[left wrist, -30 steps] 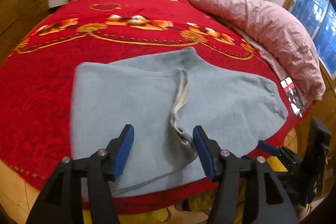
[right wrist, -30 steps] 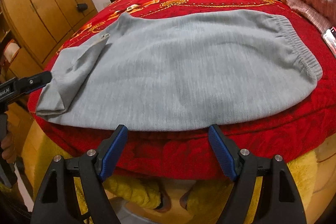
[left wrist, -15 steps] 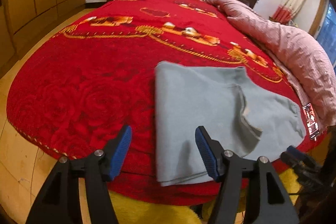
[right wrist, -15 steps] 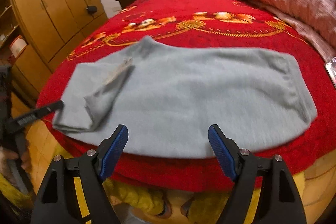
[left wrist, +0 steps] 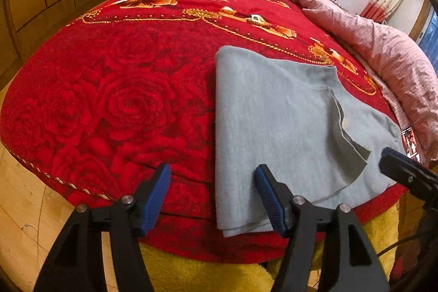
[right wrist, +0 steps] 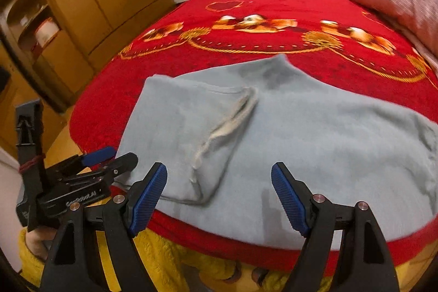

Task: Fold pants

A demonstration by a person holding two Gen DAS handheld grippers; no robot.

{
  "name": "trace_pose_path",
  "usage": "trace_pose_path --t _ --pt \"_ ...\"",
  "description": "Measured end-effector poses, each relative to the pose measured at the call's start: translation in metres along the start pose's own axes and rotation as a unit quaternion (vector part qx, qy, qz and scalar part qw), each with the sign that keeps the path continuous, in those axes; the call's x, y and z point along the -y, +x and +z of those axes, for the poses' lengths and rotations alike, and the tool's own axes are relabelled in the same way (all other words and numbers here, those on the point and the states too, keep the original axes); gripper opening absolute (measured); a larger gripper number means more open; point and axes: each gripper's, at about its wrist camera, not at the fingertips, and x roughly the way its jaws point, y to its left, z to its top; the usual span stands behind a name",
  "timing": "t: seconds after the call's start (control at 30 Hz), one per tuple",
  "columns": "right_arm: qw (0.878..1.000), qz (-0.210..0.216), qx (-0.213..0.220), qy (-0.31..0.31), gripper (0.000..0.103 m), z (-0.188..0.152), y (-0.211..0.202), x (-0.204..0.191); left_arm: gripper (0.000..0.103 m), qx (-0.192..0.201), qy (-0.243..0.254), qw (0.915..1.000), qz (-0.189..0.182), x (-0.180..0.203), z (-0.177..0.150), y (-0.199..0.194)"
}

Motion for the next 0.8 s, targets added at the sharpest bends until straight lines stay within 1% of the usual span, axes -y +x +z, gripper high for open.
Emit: trace_pose_path --t 0.1,0.23,0.27,0.3,0.33,0.4,0.43,0.5,0.53,0.6,0.8 --pt "1.0 -0.014 -0.015 -0.01 0.081 0.006 0.016 -0.003 0.068 0.003 0.002 1.0 -0.004 0.0 -0.001 0.0" --pt "0.999 -0.022 -0.037 0.004 0.081 0.013 0.037 0.004 0.068 0.005 0.001 0.9999 -0.01 -0.004 -0.001 -0.002" --pt "0.999 -0.021 -0.041 0.006 0.08 0.015 0.039 0.006 0.068 0.006 0.001 0.9999 -0.011 -0.005 -0.001 -0.002" --pt "0.999 -0.02 -0.046 0.009 0.074 0.016 0.043 0.007 0.068 0.007 0.001 0.9999 -0.011 -0.005 -0.001 -0.002" --pt "0.999 -0.019 -0.049 0.009 0.072 0.017 0.045 0.007 0.068 0.008 0.0 0.9999 -0.012 -0.006 -0.001 -0.003" --pt "0.998 -0.014 -0.057 0.008 0.055 0.019 0.049 0.007 0.068 0.009 -0.001 0.9999 -0.014 -0.006 -0.001 -0.003" --pt "0.998 -0.012 -0.06 0.008 0.049 0.02 0.05 0.006 0.068 0.009 -0.002 0.9999 -0.014 -0.007 0.0 -0.004" --pt "0.998 -0.004 -0.068 0.007 0.021 0.021 0.053 0.005 0.068 0.011 -0.004 0.9998 -0.015 -0.009 0.0 -0.005" --pt "0.997 0.0 -0.071 0.008 0.018 0.022 0.052 0.004 0.068 0.012 -0.005 0.9998 -0.015 -0.01 0.0 -0.006" --pt "0.998 0.004 -0.065 0.005 0.007 0.026 0.046 0.001 0.068 0.013 -0.009 0.9998 -0.016 -0.013 0.0 -0.008" --pt "0.998 0.029 -0.041 -0.028 0.006 0.046 0.014 -0.023 0.068 0.025 -0.02 0.9994 -0.012 -0.024 0.0 -0.02"
